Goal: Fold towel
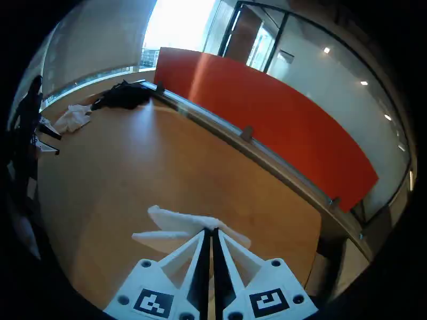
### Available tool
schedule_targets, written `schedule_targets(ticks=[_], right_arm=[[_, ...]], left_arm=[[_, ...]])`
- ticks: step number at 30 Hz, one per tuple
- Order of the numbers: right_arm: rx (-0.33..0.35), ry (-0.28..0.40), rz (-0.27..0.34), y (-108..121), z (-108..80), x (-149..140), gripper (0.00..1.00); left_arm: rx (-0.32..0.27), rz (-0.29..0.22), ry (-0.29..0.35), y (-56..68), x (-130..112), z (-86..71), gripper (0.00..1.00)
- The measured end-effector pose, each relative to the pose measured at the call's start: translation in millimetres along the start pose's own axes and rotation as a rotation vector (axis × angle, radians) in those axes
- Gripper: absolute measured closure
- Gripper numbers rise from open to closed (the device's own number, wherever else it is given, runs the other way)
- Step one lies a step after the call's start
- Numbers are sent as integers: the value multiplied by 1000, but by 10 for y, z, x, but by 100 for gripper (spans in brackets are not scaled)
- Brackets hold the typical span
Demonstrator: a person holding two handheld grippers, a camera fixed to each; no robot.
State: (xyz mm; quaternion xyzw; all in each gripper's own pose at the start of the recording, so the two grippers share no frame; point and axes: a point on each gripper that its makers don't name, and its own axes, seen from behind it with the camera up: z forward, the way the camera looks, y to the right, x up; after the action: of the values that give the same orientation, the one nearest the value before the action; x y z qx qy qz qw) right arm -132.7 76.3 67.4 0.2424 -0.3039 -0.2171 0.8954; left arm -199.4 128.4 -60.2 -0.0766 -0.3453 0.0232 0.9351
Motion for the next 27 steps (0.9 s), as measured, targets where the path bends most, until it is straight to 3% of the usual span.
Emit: schedule_targets(ticks=[15,27], right_arm=[[-74,-68,50,588,-246,-591,97],[-94,-90,65,695,-431,-839,97]], left_arm=[[-7,25,-10,194,63,32,6],[-19,45,-9,303,114,28,6]])
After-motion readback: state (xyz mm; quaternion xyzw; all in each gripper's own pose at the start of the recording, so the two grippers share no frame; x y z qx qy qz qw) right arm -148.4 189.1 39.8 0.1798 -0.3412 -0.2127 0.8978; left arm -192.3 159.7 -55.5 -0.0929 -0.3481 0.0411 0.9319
